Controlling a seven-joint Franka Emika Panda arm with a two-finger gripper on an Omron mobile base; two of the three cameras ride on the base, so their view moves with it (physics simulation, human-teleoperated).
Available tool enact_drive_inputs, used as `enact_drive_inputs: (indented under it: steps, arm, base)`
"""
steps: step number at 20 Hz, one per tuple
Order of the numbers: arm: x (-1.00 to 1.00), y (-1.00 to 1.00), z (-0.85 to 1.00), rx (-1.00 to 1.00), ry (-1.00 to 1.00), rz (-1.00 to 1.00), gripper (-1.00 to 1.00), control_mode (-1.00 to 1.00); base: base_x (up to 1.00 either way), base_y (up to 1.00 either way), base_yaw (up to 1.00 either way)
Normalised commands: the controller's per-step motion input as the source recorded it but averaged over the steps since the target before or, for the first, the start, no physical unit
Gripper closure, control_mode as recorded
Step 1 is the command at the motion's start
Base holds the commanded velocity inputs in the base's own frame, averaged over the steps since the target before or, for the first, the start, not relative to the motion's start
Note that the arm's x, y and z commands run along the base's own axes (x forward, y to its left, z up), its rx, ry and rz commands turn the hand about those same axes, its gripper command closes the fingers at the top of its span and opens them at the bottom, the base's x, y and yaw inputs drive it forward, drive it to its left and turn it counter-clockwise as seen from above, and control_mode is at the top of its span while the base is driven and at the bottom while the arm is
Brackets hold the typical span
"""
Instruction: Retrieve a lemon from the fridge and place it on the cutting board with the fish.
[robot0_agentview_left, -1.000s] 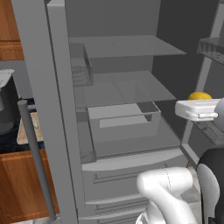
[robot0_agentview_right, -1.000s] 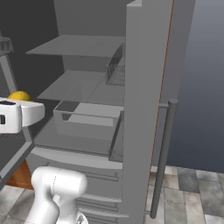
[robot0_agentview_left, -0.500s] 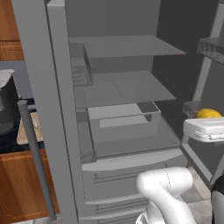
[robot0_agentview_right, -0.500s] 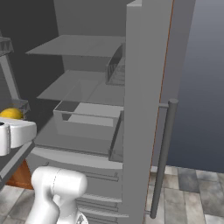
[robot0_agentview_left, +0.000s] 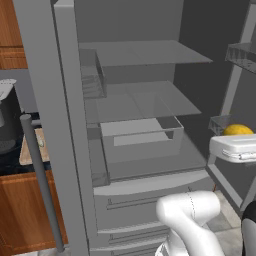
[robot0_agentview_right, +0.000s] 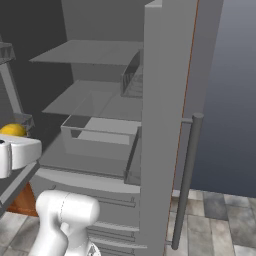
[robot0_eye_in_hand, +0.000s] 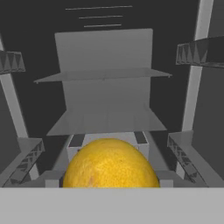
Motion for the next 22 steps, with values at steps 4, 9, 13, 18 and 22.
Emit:
enact_drive_inputs:
  steps: [4,9,13,18,22]
  arm:
    - [0.0,0.0,0.0,0.0,0.0,0.0,1.0,-1.0]
    - [-0.12,0.0,-0.02,0.0,0.0,0.0,1.0,-1.0]
    - [-0.4,0.0,-0.07,0.0,0.03,-0.01,1.0,-1.0]
    - [-0.3,0.02,-0.11,0.0,0.02,-0.04,1.0,-1.0]
    - [0.03,0.1,0.0,0.0,0.0,-0.01,1.0,-1.0]
  base:
    - [0.0,0.0,0.0]
    - [0.0,0.0,0.0]
    - [0.0,0.0,0.0]
    - [0.0,0.0,0.0]
    - [0.0,0.0,0.0]
